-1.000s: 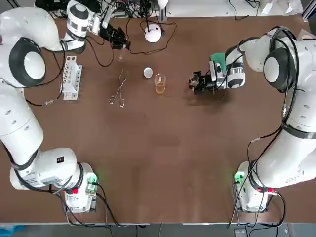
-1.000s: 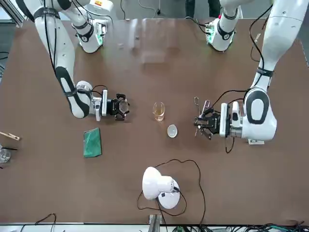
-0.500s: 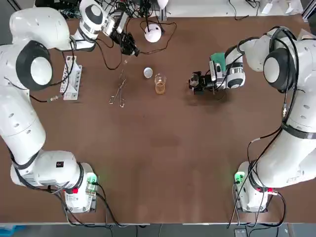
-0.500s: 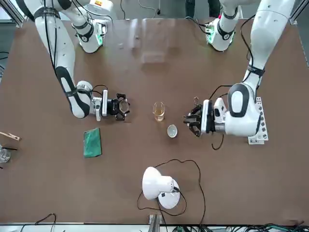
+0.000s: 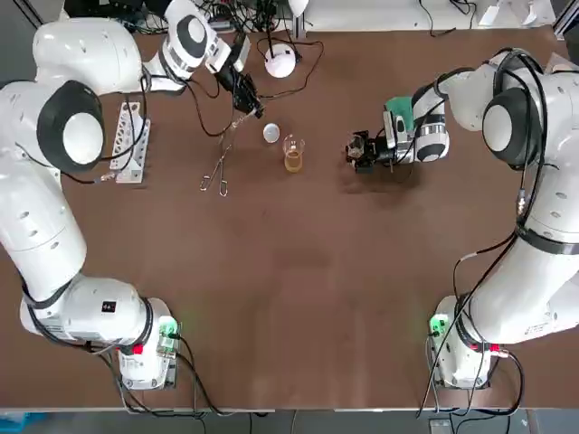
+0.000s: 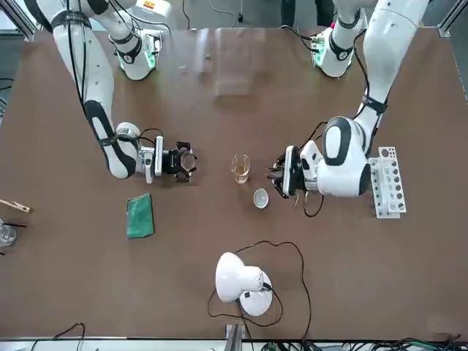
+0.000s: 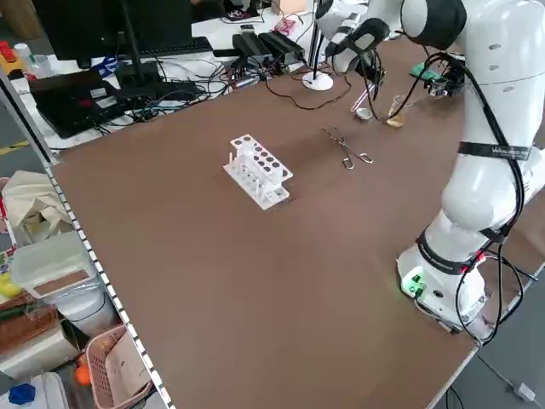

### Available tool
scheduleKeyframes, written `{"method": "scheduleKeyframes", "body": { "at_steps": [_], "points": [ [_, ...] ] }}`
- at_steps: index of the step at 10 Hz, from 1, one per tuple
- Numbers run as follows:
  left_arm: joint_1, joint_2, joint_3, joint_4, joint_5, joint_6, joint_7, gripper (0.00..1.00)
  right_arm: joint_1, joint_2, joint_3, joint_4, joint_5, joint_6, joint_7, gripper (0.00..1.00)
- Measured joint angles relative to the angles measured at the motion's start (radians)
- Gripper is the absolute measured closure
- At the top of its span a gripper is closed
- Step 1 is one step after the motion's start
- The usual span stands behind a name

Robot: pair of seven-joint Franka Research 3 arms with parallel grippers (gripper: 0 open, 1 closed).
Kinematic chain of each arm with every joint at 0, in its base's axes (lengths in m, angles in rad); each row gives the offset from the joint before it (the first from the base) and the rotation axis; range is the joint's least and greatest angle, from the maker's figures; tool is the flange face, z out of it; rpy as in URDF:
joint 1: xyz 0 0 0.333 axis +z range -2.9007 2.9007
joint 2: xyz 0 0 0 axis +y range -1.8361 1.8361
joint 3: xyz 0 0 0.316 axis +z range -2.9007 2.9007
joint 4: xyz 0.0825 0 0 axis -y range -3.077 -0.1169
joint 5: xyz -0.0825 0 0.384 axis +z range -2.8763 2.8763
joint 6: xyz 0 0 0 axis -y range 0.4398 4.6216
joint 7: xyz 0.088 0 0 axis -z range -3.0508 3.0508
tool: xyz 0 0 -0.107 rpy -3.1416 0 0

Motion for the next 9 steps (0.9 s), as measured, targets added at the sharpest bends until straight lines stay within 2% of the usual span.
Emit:
{"method": "scheduleKeyframes", "body": {
  "at_steps": [2,6,9],
  "points": [
    [-0.024,-0.001,0.0,-0.001,0.039,0.006,-0.067,0.78,0.0,0.0,0.0,0.0,0.0,0.0,0.001,0.62],
    [-0.099,-0.001,0.005,-0.006,0.053,0.046,-0.146,0.78,0.002,0.0,0.0,0.0,0.0,0.0,0.01,0.62],
    [-0.224,-0.001,0.093,-0.006,0.101,0.065,-0.22,0.78,0.002,0.0,0.0,0.001,0.0,0.001,0.015,0.62]
  ]
}}
